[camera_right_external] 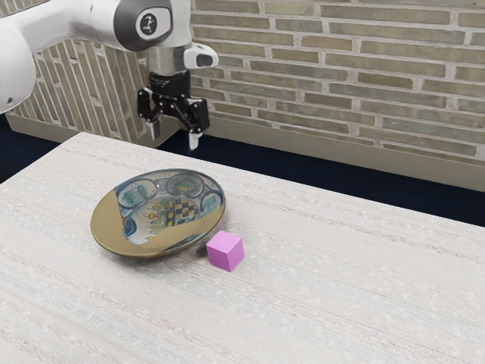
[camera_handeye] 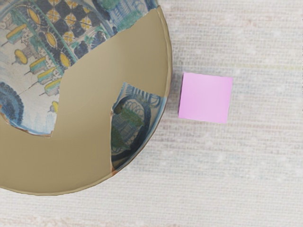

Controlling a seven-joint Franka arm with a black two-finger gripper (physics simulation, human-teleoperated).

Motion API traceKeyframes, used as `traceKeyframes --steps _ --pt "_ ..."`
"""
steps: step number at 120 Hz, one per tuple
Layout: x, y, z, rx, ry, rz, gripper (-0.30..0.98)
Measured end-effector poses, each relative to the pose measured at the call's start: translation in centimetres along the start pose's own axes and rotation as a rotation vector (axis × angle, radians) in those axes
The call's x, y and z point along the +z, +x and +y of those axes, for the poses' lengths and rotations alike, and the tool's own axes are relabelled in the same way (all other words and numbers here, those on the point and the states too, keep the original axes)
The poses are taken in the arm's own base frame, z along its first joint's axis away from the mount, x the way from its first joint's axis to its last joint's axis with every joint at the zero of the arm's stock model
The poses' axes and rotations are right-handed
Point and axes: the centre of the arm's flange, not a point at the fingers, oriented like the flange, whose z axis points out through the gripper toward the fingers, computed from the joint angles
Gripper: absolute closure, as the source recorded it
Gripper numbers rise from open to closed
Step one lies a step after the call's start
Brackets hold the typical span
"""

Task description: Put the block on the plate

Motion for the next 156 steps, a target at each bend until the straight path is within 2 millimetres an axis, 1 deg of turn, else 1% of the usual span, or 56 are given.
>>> traceKeyframes --steps 20,28,40,53,60,68,76,87,91,105,130,147,156 --pt "-0.1 0.6 0.2 0.002 -0.003 0.039 0.00" --pt "0.2 0.9 1.3 0.019 -0.009 0.049 0.00" --pt "2.0 1.2 2.8 -0.034 -0.073 0.014 0.00" --pt "3.8 0.7 4.4 -0.184 -0.173 -0.064 0.00" --pt "4.5 0.4 5.6 -0.270 -0.200 -0.106 0.00" --pt "6.6 0.4 6.5 -0.373 -0.204 -0.163 0.00" --pt "9.2 1.0 7.8 -0.471 -0.196 -0.208 0.00" --pt "12.3 2.1 8.5 -0.603 -0.183 -0.234 0.00" --pt "13.0 2.4 8.8 -0.646 -0.176 -0.228 0.00" --pt "15.6 3.1 8.5 -0.811 -0.167 -0.203 0.00" --pt "17.9 4.2 7.9 -1.051 -0.196 -0.145 0.00" --pt "20.1 5.1 5.8 -1.202 -0.196 -0.124 0.00" --pt "21.7 5.7 5.2 -1.263 -0.191 -0.124 0.00"
